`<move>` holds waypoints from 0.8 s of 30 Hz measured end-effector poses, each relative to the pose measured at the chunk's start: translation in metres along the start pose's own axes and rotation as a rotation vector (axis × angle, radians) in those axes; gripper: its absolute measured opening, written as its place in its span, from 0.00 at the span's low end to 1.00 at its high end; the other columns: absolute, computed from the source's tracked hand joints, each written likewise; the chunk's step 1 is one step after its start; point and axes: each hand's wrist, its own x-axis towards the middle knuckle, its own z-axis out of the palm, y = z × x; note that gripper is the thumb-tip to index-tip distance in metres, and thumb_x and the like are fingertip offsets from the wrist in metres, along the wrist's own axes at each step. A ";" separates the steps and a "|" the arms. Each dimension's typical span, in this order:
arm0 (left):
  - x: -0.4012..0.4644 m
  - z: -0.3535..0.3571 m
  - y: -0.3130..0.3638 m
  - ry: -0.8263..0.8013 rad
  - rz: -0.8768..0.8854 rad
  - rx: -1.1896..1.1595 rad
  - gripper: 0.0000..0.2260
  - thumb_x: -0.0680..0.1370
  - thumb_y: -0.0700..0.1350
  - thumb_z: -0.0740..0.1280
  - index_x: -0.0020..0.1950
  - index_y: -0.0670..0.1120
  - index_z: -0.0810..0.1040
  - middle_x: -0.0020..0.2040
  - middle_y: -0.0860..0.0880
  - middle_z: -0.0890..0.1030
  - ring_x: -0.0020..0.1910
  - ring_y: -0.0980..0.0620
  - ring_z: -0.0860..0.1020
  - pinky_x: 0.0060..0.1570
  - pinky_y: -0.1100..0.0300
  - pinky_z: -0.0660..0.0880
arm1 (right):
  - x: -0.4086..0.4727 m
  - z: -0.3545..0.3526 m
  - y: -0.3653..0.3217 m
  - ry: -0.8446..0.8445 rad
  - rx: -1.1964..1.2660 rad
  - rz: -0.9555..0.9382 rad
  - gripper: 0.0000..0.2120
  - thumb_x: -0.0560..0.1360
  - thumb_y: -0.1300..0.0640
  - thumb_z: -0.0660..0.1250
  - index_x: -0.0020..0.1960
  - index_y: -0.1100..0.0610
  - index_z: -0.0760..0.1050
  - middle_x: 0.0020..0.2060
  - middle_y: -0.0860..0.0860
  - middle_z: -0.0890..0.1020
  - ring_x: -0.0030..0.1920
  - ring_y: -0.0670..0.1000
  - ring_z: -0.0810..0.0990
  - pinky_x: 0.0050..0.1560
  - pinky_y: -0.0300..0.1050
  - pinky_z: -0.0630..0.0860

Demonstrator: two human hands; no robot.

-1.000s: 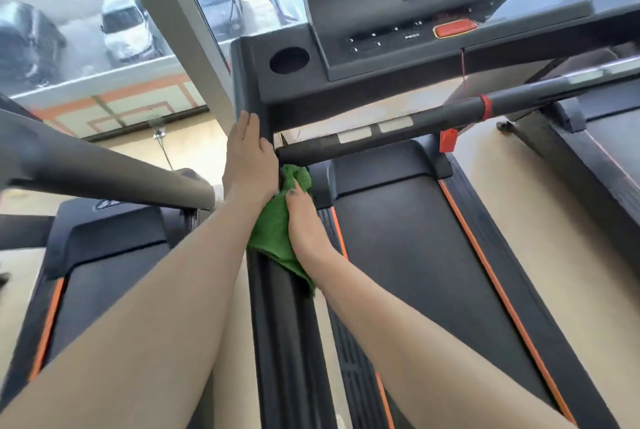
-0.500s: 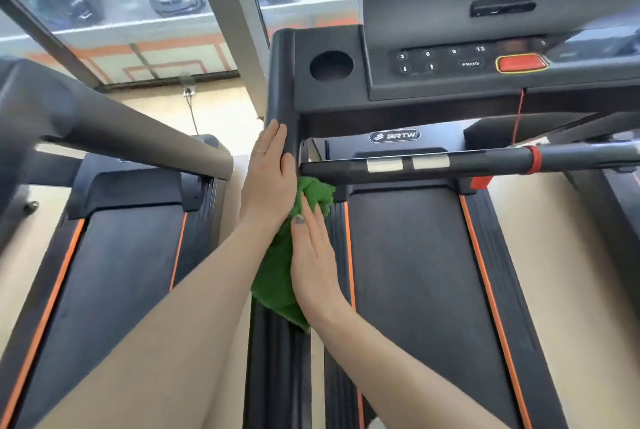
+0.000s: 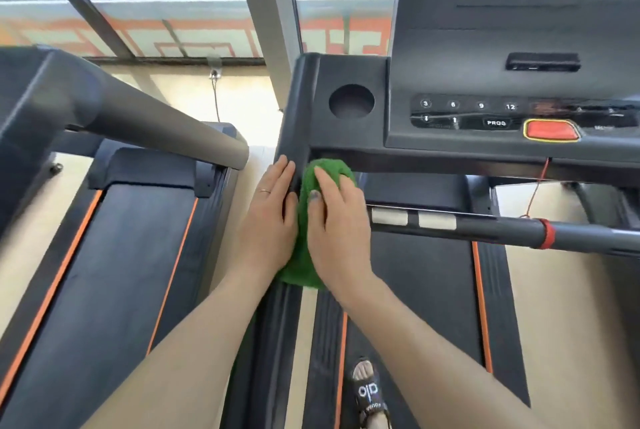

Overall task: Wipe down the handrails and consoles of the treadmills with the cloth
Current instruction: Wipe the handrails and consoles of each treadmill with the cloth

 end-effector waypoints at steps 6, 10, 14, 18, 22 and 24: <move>-0.001 -0.002 0.001 0.014 -0.006 0.028 0.22 0.85 0.44 0.57 0.80 0.54 0.63 0.80 0.64 0.58 0.79 0.64 0.55 0.74 0.62 0.60 | 0.048 -0.005 0.021 -0.591 -0.412 -0.087 0.13 0.75 0.48 0.60 0.52 0.56 0.73 0.50 0.52 0.75 0.48 0.55 0.75 0.45 0.48 0.70; -0.002 -0.002 0.003 0.030 0.017 0.053 0.22 0.85 0.44 0.57 0.80 0.53 0.64 0.80 0.62 0.60 0.78 0.64 0.56 0.73 0.66 0.58 | 0.092 -0.024 0.018 -1.089 -0.517 -0.004 0.23 0.65 0.53 0.76 0.54 0.56 0.69 0.50 0.51 0.71 0.47 0.53 0.77 0.41 0.50 0.79; -0.002 0.000 0.004 0.057 0.017 0.099 0.22 0.85 0.44 0.58 0.80 0.53 0.65 0.80 0.61 0.61 0.78 0.63 0.58 0.72 0.61 0.65 | 0.093 -0.004 0.016 -1.014 -0.655 -0.151 0.17 0.64 0.55 0.78 0.42 0.56 0.71 0.40 0.51 0.75 0.40 0.54 0.79 0.34 0.46 0.75; -0.003 0.001 0.006 0.083 0.025 0.135 0.22 0.84 0.44 0.59 0.79 0.52 0.66 0.79 0.60 0.63 0.78 0.60 0.61 0.69 0.56 0.72 | 0.115 0.002 0.018 -1.168 -0.553 0.104 0.19 0.59 0.48 0.81 0.42 0.57 0.80 0.38 0.51 0.83 0.40 0.53 0.83 0.42 0.48 0.84; -0.003 0.003 0.009 0.104 0.026 0.163 0.22 0.84 0.45 0.59 0.79 0.51 0.67 0.79 0.59 0.64 0.78 0.59 0.62 0.67 0.52 0.74 | 0.130 -0.003 0.015 -1.438 -0.396 0.385 0.13 0.66 0.52 0.79 0.48 0.55 0.84 0.44 0.52 0.88 0.43 0.52 0.86 0.48 0.45 0.82; -0.002 0.002 0.010 0.104 0.029 0.176 0.22 0.84 0.44 0.59 0.79 0.51 0.67 0.79 0.59 0.64 0.78 0.60 0.62 0.67 0.52 0.75 | 0.132 -0.004 0.016 -1.525 -0.274 0.468 0.08 0.71 0.55 0.75 0.49 0.56 0.84 0.43 0.52 0.88 0.41 0.52 0.87 0.45 0.42 0.80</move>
